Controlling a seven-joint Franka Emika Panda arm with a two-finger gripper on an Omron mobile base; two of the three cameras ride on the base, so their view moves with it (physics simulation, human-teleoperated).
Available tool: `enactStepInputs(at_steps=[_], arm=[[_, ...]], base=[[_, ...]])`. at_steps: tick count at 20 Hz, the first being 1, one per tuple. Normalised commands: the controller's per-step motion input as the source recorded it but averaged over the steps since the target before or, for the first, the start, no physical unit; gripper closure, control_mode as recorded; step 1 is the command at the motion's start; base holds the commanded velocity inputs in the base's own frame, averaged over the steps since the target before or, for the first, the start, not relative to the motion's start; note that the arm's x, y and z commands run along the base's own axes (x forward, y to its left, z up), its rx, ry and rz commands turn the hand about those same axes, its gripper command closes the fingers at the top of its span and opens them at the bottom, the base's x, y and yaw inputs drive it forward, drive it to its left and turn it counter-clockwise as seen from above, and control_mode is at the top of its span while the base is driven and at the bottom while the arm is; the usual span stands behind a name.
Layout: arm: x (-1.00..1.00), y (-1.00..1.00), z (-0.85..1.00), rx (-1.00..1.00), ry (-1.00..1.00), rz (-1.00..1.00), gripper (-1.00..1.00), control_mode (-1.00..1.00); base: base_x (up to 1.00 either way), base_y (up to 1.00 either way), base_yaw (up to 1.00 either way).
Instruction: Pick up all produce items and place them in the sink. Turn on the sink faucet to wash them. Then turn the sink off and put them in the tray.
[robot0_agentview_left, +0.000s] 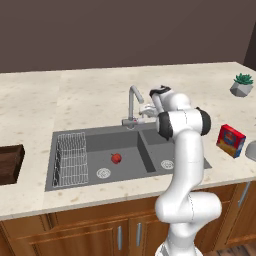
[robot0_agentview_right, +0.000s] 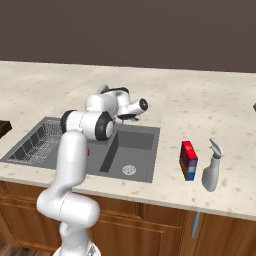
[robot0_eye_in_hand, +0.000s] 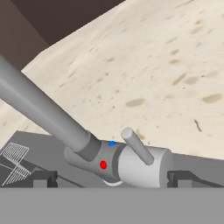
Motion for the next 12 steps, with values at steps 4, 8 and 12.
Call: enactStepInputs(at_steps=[4,8,12], arm=[[0.01,0.0,-0.24,0.0,0.01,-0.04,-1.0,-1.0],[0.08,0.0,-0.15,0.0,0.0,-0.03,-1.0,-1.0],[0.24,0.0,-0.08,0.0,0.0,-0.01,-1.0,-1.0]], base=[[0.0,0.0,0.0],[0.0,0.0,0.0],[0.0,0.0,0.0]])
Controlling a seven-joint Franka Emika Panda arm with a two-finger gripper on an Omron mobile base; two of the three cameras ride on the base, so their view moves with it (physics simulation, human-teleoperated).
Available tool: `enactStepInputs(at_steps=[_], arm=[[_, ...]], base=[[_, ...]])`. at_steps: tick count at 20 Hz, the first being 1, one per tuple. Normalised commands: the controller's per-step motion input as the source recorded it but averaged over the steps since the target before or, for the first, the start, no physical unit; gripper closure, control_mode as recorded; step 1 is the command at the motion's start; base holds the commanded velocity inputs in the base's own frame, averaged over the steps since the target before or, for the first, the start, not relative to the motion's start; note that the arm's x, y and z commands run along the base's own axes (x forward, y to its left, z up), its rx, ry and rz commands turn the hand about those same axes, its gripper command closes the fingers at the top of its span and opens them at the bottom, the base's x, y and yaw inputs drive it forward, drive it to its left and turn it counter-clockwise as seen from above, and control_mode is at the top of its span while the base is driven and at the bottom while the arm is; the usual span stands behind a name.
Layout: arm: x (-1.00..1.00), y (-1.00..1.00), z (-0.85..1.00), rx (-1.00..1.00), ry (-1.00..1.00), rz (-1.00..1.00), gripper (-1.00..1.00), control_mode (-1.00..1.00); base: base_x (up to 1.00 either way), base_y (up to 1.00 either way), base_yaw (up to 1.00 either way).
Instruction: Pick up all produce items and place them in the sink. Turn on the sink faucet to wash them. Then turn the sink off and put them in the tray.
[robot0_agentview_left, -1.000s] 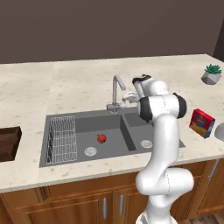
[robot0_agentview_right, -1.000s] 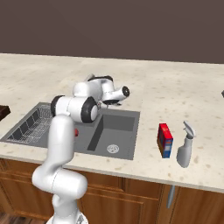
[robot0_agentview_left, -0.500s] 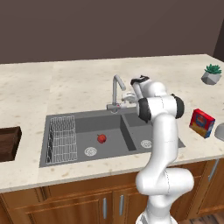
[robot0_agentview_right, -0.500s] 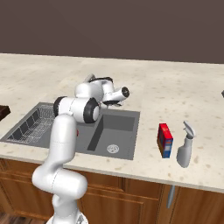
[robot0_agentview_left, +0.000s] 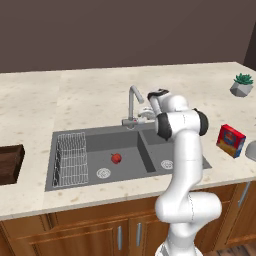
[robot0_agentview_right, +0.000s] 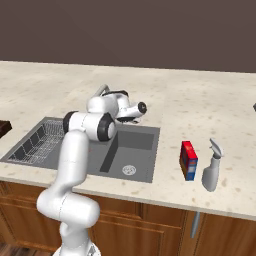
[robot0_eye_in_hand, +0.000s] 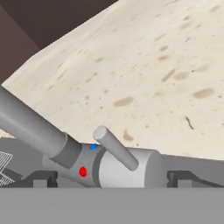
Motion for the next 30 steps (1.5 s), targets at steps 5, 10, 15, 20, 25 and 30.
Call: enactStepInputs(at_steps=[5,10,15,20,25,30], arm=[[0.27,0.0,-0.06,0.0,0.0,-0.01,-1.0,-1.0],[0.28,0.0,-0.03,0.0,0.01,-0.02,-1.0,-1.0],[0.26,0.0,-0.04,0.0,0.02,-0.03,-1.0,-1.0],[0.11,0.0,-0.1,0.0,0.02,-0.04,1.0,-1.0],[0.0,-0.04,-0.06,0.0,0.0,-0.06,1.0,-1.0],[0.0,-0.25,-0.02,-0.01,0.01,-0.08,1.0,-1.0]], base=[[0.0,0.0,0.0],[0.0,0.0,0.0],[0.0,0.0,0.0],[0.0,0.0,0.0],[0.0,0.0,0.0],[0.0,0.0,0.0]])
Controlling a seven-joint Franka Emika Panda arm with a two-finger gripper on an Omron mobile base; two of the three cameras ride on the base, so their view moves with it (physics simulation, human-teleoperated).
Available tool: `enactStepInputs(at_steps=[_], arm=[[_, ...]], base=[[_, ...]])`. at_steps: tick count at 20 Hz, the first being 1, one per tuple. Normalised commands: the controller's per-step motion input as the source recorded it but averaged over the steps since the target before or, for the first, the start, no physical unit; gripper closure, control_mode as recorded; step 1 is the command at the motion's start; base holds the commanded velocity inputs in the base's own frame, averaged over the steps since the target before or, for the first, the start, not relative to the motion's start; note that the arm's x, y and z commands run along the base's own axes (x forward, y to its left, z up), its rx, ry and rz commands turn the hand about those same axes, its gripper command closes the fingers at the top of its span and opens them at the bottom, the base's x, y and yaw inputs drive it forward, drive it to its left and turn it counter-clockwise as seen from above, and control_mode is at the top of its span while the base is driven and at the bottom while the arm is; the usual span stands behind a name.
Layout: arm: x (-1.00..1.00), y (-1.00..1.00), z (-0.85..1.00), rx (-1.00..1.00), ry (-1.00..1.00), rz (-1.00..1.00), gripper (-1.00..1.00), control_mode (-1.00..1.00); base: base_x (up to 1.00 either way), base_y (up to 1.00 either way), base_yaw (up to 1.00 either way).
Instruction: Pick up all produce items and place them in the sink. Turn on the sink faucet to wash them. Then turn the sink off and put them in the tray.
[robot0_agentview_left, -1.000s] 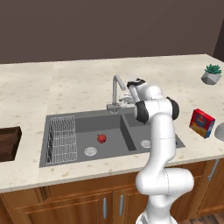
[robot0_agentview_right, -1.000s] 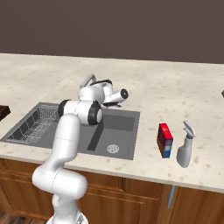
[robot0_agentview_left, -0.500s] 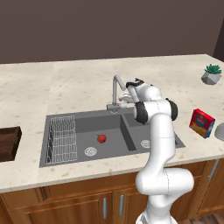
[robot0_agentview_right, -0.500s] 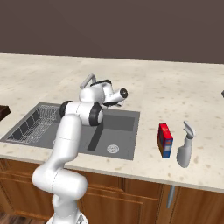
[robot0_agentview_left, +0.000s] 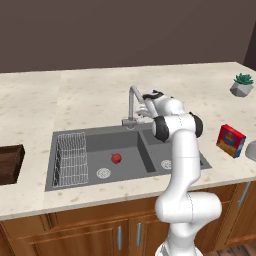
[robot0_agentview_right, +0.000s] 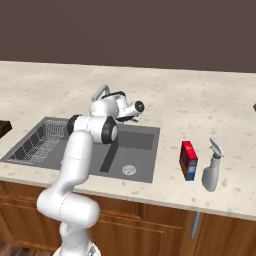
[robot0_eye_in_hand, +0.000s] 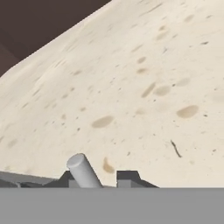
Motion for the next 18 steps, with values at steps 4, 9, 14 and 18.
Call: enactStepInputs(at_steps=[4,9,14,18], arm=[[0.0,-0.37,-0.01,-0.02,0.05,-0.11,1.0,-1.0],[0.0,-0.67,0.0,0.0,0.09,-0.13,1.0,-1.0],[0.01,-0.83,0.0,0.0,0.11,-0.12,1.0,-1.0],[0.03,-0.85,0.0,0.05,0.15,-0.12,1.0,-1.0]], base=[[0.0,0.0,0.0],[0.0,0.0,0.0],[0.0,0.0,0.0],[0.0,0.0,0.0]])
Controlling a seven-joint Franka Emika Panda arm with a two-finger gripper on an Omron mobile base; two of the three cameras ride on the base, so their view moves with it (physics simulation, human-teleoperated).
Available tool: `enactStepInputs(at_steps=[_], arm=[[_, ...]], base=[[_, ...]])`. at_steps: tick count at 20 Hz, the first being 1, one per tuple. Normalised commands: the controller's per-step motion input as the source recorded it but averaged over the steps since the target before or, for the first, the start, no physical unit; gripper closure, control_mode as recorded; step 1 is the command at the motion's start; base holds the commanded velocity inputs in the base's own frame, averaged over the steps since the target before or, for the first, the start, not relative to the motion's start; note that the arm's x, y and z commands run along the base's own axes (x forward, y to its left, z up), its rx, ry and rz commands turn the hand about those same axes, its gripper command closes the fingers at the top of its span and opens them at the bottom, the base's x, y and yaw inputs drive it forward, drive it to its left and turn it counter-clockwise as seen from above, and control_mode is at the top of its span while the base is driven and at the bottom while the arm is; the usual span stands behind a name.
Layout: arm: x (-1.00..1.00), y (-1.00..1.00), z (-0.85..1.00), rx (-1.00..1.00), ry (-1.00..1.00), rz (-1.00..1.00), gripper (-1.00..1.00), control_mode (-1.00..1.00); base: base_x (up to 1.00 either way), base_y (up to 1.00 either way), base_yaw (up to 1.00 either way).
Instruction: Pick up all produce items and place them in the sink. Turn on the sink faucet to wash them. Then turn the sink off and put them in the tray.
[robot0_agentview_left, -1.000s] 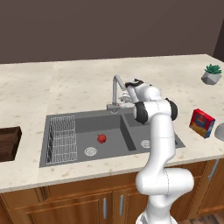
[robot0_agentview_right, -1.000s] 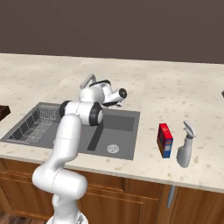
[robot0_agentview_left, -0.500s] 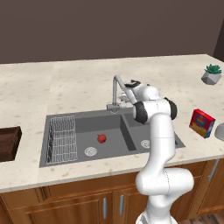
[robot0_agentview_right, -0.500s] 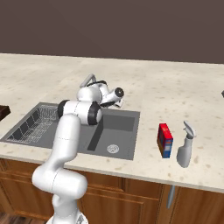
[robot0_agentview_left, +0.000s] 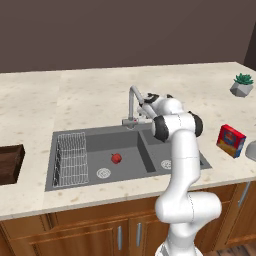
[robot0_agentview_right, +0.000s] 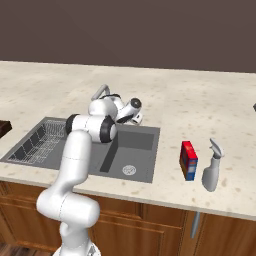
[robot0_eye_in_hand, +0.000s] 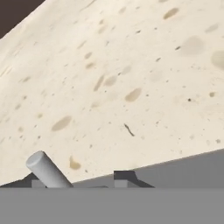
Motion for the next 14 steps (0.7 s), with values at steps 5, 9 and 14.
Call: enactStepInputs(at_steps=[5,9,14], arm=[[0.0,-0.74,0.0,0.16,0.13,-0.17,1.0,-1.0],[0.0,-0.69,0.0,0.24,0.12,-0.21,1.0,-1.0],[0.0,-0.76,0.0,0.23,0.11,-0.2,1.0,-1.0]], base=[[0.0,0.0,0.0],[0.0,0.0,0.0],[0.0,0.0,0.0]])
